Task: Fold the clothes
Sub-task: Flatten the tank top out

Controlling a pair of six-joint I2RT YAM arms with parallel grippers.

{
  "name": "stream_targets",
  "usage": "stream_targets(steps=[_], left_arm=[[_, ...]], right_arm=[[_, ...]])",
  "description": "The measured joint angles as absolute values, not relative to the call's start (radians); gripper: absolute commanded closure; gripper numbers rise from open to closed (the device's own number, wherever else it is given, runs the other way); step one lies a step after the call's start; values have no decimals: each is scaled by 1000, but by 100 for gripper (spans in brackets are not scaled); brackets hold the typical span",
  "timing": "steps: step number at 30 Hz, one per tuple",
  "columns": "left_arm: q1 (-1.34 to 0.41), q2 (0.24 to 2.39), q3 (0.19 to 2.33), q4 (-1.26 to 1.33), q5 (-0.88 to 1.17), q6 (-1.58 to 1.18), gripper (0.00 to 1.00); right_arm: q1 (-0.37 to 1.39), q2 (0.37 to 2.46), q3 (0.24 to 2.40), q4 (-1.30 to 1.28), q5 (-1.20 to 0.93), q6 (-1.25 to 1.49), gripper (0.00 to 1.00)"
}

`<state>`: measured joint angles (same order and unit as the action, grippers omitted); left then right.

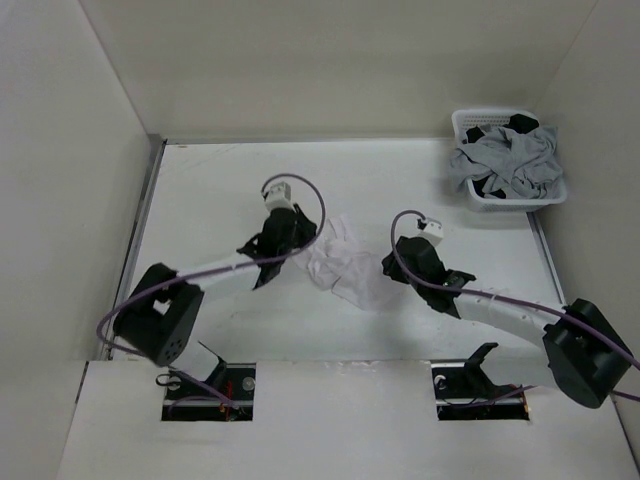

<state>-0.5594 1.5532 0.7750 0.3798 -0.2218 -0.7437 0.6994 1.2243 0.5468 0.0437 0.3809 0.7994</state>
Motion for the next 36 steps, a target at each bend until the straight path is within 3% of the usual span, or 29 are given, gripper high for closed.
stream_targets(steps=[6, 10, 12, 15, 19, 24, 27, 33, 36], left_arm=[[-765, 1227, 471, 245, -299, -740, 92], [-896, 1123, 422, 226, -347, -721, 81], [-968, 1169, 429, 253, -347, -695, 73], [-1020, 1305, 455, 283, -332, -649, 71], [-1027, 1453, 484, 307, -324, -608, 63], [-1011, 1486, 496, 354, -326, -593, 54], [-1008, 1521, 507, 386, -326, -585, 56], [-994, 1586, 530, 465, -288, -575, 75], [-985, 1594, 530, 475, -279, -575, 78]], right_arm=[[680, 1254, 507, 65, 361, 799, 51], [679, 1256, 495, 101, 352, 796, 53], [673, 1256, 484, 118, 337, 793, 53], [667, 1256, 474, 134, 318, 789, 52], [667, 1237, 455, 145, 305, 788, 51], [667, 1211, 429, 156, 291, 785, 51], [667, 1210, 420, 171, 287, 785, 51], [667, 1189, 396, 193, 277, 786, 51], [667, 1167, 382, 196, 276, 786, 51]])
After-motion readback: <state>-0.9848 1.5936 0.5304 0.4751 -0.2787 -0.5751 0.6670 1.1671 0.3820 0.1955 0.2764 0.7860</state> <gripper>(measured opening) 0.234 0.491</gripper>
